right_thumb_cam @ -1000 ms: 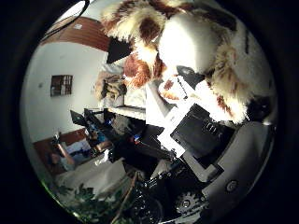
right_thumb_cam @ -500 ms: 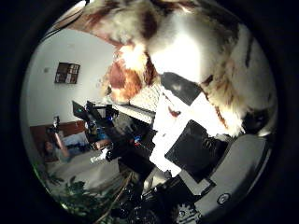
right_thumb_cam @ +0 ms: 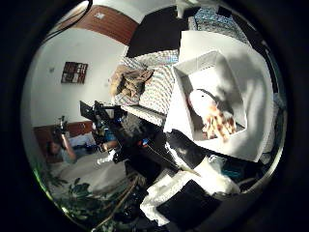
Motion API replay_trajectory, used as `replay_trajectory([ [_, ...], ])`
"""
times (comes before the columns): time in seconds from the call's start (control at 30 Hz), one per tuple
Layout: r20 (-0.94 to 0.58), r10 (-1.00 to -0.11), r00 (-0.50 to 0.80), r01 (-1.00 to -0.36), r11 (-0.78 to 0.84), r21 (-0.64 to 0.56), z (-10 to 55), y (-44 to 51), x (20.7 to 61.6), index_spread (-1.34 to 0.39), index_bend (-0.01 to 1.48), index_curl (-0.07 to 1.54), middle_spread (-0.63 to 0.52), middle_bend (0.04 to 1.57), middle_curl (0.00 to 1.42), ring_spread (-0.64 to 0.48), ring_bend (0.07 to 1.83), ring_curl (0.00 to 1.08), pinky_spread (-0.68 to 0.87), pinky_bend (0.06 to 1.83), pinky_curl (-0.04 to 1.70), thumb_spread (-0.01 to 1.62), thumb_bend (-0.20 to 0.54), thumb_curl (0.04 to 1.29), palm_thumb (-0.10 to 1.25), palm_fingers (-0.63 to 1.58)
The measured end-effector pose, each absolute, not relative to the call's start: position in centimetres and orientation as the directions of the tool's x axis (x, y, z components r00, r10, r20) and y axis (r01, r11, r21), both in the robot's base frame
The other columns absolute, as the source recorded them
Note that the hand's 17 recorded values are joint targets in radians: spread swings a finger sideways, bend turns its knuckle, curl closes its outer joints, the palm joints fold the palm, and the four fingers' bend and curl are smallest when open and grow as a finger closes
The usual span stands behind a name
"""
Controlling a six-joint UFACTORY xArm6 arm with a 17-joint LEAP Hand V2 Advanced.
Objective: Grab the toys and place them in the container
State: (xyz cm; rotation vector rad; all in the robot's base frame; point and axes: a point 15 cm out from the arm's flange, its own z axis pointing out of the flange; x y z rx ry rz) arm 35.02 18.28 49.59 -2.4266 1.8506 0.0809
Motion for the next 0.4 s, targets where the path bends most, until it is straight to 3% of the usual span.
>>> replay_trajectory([
  [0.4, -0.097, -0.978, 0.185, -0.982, -0.18, -0.058, 51.6, 12.5, 33.0, -0.45, 0.19, 0.37, 0.01, 0.17, 0.3, 0.2, 0.32, 0.23, 0.54, 0.42, 0.42, 1.16, -0.019, 0.33, 0.64, 0.22],
])
